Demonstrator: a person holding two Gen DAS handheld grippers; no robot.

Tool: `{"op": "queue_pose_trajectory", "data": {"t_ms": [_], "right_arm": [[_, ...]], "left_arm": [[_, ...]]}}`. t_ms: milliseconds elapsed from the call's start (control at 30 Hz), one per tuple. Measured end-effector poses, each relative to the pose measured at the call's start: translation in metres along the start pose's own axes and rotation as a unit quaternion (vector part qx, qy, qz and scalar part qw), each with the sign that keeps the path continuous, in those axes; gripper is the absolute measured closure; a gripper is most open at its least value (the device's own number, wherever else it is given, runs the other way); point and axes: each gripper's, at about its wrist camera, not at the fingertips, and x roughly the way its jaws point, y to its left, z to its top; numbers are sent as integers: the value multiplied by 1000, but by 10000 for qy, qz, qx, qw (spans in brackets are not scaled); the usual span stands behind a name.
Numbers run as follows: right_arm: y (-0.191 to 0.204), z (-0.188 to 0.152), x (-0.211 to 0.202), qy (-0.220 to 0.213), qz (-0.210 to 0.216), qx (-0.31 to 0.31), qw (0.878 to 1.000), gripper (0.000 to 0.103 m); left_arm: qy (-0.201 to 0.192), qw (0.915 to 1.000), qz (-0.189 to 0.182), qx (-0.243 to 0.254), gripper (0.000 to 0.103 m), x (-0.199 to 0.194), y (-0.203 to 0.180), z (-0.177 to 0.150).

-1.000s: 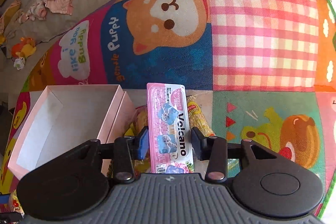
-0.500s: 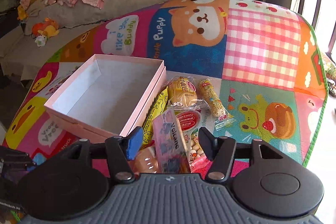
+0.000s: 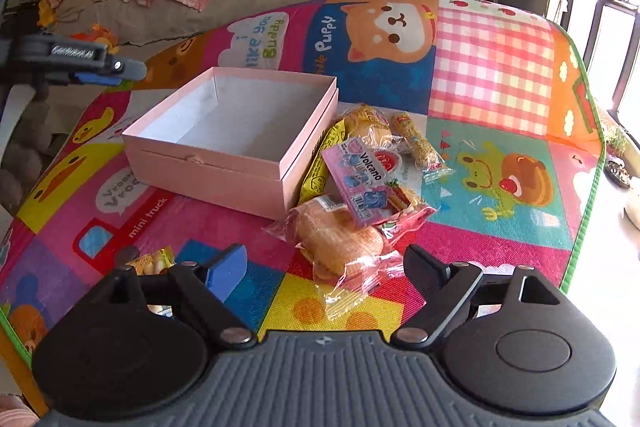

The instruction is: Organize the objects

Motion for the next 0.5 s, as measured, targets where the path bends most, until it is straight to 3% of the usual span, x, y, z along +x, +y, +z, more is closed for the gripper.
{"op": "queue_pose_trajectory", "data": {"t_ms": [100,200,333,500], "right_arm": [[15,-10,11,238,85,-136,9996,17],[28,-16,15,438,511,-110,9977,15],[45,-22,14,501,1021,-119,9934,2],[76,-23,21,530,1351,-518,9881,2]], "left_arm": [[528,9985,79,-115,54,43,10,4],[807,9962,135,-284,87,62,10,0],[900,9955,242,-173,89,68,6,-4],[1063,9936,367,58,91,78,0,-9]]}}
